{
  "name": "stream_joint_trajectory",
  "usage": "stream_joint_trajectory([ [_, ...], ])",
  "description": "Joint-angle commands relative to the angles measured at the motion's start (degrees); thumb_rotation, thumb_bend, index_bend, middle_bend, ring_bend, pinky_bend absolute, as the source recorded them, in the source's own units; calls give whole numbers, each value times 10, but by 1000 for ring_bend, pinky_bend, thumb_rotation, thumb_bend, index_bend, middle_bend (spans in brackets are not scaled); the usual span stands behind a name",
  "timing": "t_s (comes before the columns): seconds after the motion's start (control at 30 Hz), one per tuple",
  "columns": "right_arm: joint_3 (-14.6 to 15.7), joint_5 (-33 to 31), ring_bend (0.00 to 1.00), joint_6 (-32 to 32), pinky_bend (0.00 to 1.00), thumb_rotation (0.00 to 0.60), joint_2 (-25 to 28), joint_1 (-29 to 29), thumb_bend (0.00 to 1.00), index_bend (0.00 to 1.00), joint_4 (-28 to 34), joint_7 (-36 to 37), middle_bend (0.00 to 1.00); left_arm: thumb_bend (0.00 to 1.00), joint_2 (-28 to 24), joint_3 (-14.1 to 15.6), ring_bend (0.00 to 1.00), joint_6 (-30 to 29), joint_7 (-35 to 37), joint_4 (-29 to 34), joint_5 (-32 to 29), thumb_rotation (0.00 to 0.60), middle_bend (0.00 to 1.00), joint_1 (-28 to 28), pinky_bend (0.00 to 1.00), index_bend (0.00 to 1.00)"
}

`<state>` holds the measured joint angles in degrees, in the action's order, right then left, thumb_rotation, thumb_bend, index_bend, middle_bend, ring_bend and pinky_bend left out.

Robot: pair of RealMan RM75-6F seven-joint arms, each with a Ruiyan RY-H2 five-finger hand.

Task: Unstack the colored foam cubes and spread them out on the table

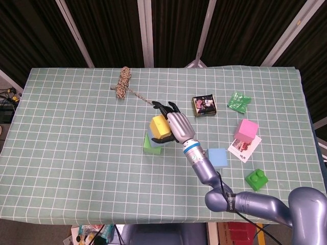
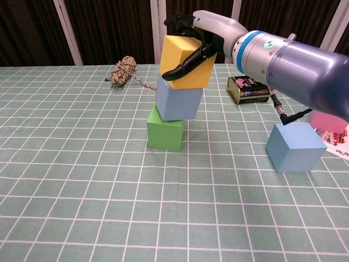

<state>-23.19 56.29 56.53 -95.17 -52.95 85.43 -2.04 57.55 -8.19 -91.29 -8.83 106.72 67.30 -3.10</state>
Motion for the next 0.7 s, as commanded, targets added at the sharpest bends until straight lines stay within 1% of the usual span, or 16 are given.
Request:
stream_joint_trajectory([
  [0.03,3,0,556,1,163,600,3,1,153,111,1,-8,238,170,0,0,0,0,0,0,0,600,26,0,0,149],
  [0.07,4,1,634,0,255,600,5,1,153,118,1,-11,260,170,0,0,0,0,1,0,0,600,26,0,0,149],
  [0.1,5,2,716,-1,370,600,7,1,153,129,2,-12,291,170,0,0,0,0,1,0,0,600,26,0,0,149],
  [0.17,4,4,817,-3,547,600,9,2,153,158,6,-8,356,169,-1,0,0,0,1,0,-1,600,27,0,0,149],
  [0.23,1,12,876,-3,652,600,9,3,153,187,9,7,427,169,-1,0,0,1,0,0,0,600,28,0,0,149],
  [0.33,-5,26,925,4,728,600,5,7,153,221,8,32,503,170,-1,1,0,1,1,0,0,600,29,0,0,149],
  [0.43,-8,44,952,19,772,600,-2,10,153,231,-3,47,529,170,-1,0,0,1,1,0,0,600,31,0,0,149],
  [0.6,-18,52,969,36,789,600,-10,16,153,244,-12,70,534,170,-2,0,0,2,2,0,-1,600,37,0,0,148],
  [0.7,-26,50,969,48,790,600,-9,18,153,249,-13,67,534,169,-2,0,0,3,3,1,-2,600,38,0,0,149],
])
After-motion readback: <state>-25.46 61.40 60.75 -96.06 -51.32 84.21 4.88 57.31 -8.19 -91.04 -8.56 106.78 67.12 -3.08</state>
